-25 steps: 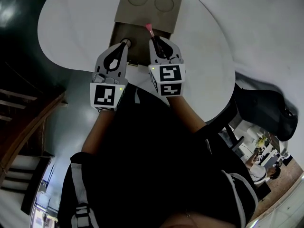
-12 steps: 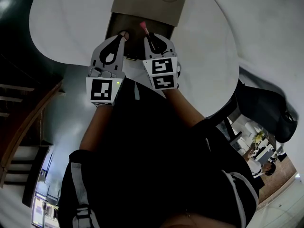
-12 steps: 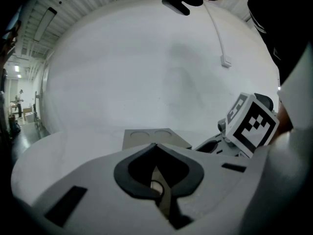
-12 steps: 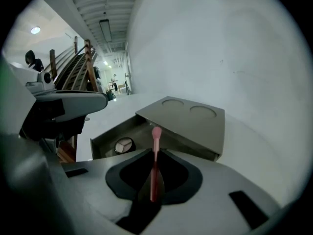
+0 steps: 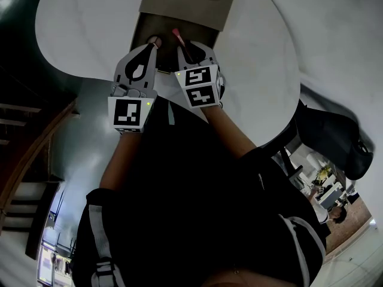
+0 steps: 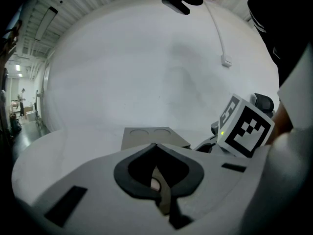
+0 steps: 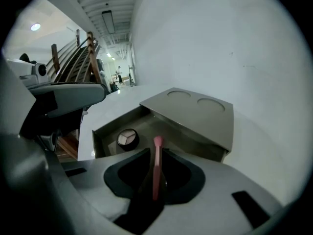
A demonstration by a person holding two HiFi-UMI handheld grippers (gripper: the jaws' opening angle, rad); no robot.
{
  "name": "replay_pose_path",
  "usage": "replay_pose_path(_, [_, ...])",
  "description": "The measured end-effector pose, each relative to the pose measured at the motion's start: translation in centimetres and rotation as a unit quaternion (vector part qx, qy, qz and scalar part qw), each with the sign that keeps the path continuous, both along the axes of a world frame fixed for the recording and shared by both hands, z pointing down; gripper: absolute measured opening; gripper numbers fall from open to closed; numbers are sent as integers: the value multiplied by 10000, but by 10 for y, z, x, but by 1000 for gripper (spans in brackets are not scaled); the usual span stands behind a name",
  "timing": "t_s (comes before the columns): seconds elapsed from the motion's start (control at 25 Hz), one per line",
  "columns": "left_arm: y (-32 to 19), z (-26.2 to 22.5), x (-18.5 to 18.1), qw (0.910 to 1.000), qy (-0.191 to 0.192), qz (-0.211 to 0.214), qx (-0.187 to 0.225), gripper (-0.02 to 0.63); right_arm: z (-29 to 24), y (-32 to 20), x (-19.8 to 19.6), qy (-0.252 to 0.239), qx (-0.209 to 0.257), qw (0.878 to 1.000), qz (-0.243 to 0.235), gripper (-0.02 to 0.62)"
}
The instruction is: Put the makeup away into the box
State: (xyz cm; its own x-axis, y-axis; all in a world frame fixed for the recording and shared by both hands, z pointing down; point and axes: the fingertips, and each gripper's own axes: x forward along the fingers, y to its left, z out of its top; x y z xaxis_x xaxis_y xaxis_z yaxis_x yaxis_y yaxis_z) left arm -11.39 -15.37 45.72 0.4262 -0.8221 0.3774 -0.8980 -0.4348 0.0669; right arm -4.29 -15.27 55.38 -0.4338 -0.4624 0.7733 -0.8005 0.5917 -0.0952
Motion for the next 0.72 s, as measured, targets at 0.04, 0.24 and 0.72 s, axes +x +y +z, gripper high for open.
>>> replay_pose_path(0.04, [1,-1,0,10000,-4,0,10,8,-1,1,-2,-61,-43,10000,-9,116])
replay_pose_path(0.24, [5,-12,1,9999,19,6,129,8,-16,5,1,-220,100,9996,118,172])
replay_pose_path(0.72, [33,-75,25,9967,24,221,775,8,-125,9,54,-652,1668,9782,1050,51])
